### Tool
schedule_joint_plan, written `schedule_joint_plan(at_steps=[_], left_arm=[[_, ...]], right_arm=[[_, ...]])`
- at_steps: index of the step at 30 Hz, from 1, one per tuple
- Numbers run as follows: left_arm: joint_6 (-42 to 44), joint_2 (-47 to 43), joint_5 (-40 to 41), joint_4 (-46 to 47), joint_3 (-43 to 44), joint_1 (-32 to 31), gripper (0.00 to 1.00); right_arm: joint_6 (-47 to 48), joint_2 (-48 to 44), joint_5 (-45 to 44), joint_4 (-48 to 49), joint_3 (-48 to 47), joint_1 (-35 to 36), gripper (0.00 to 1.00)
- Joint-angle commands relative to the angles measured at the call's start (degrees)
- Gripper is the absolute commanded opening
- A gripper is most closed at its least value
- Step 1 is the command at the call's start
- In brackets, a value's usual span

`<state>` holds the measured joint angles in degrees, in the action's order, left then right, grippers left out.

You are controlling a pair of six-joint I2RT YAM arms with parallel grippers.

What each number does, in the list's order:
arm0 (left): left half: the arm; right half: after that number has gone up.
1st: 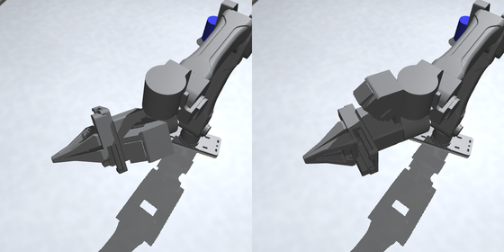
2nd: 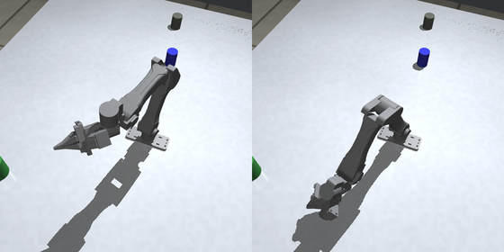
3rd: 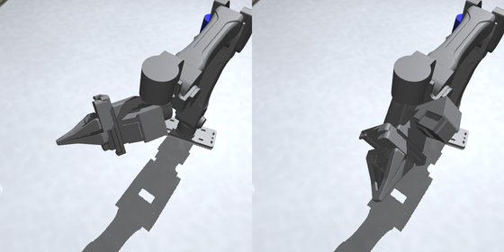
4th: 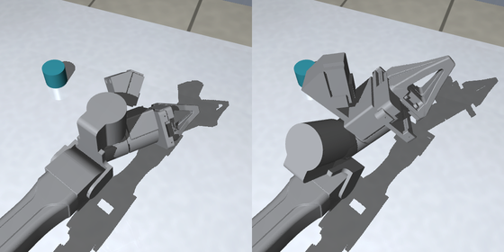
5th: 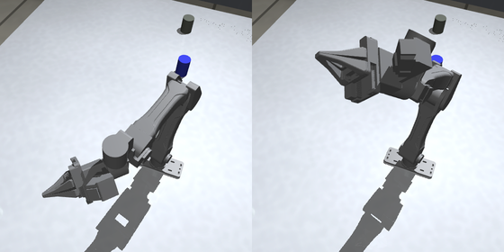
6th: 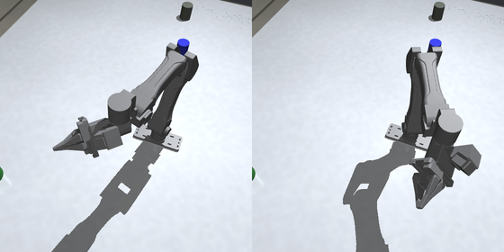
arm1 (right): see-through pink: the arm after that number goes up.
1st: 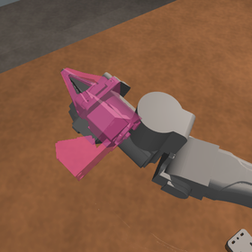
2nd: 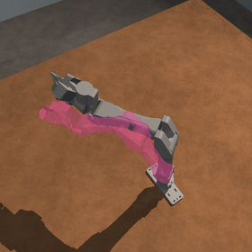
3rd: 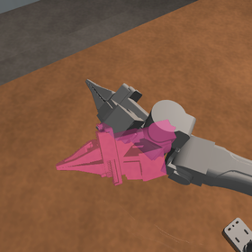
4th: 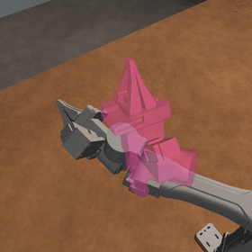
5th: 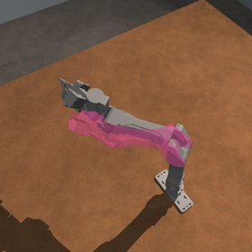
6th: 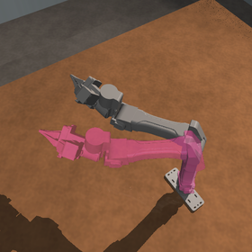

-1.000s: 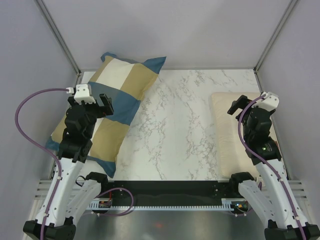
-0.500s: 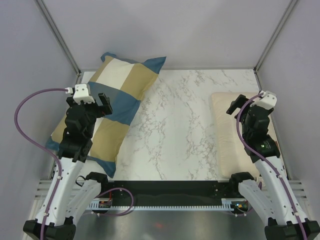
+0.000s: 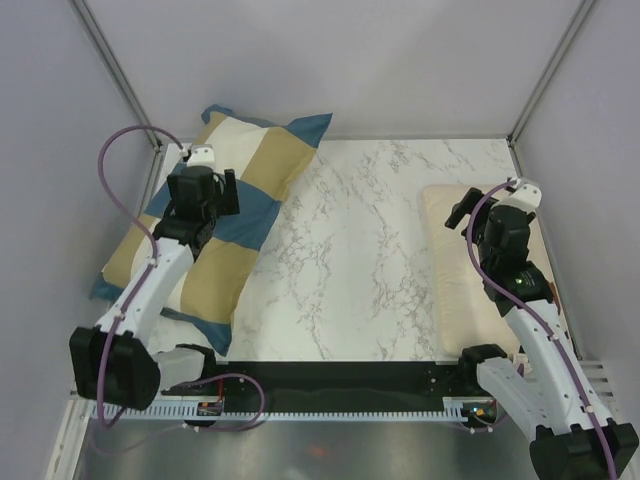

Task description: Remove the pillowcase from the pillow

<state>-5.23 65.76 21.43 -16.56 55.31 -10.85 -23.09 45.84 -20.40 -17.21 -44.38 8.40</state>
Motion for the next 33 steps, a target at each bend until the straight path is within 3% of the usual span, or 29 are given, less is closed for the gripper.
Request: schedule_joint_plan(at_steps=[1,6,8,9,10,12,13,16,20,30,33], left_arm=[[1.37,6.64,2.65,-1.46,6.82,0.04,1.0],[2.95,19.11,5.11,-2.86,9.99,-0.05,0.99],[3.3,22.12,4.94,-4.18,10.52,0.04,0.93],[3.39,23.18,4.76,-4.62,10.87,0.04,0.86],[3.56,24.84,4.5,-4.89,11.22,-0.05,0.69],[4.09,25.56,2.49,-5.15,11.22,-0.05,0.46],[4.18,25.82,1.43,-5.07,11.05,-0.05,0.27],[5.15,25.91,-2.78,-5.07,10.96,-1.27,0.02],[10.05,24.78,-7.71,-5.06,10.44,-5.31,0.02],[19.03,16.78,-32.39,-5.76,6.57,-17.97,0.02],[20.61,15.11,-34.69,-7.87,6.04,-21.13,0.02]], right_arm=[[-1.25,0.47,2.21,1.83,-0.62,-0.05,0.98],[-1.52,1.7,4.4,2.01,-0.53,-0.05,0.98],[-1.43,1.88,4.93,1.92,-0.53,-0.05,0.98],[-1.6,1.97,5.28,2.01,-0.44,0.03,0.98],[-1.95,1.97,5.37,2.09,-0.44,0.03,0.98],[-2.13,2.23,6.16,2.18,-0.36,-0.05,0.98],[-2.31,2.32,6.51,2.36,-0.27,-0.05,0.98],[-2.66,2.93,7.74,2.71,-0.09,0.03,0.98],[-2.05,4.34,11.34,3.76,0.26,-0.05,0.98],[-3.01,10.67,20.32,7.8,1.75,0.03,0.98],[-3.8,11.19,23.47,10.26,2.37,0.03,0.98]])
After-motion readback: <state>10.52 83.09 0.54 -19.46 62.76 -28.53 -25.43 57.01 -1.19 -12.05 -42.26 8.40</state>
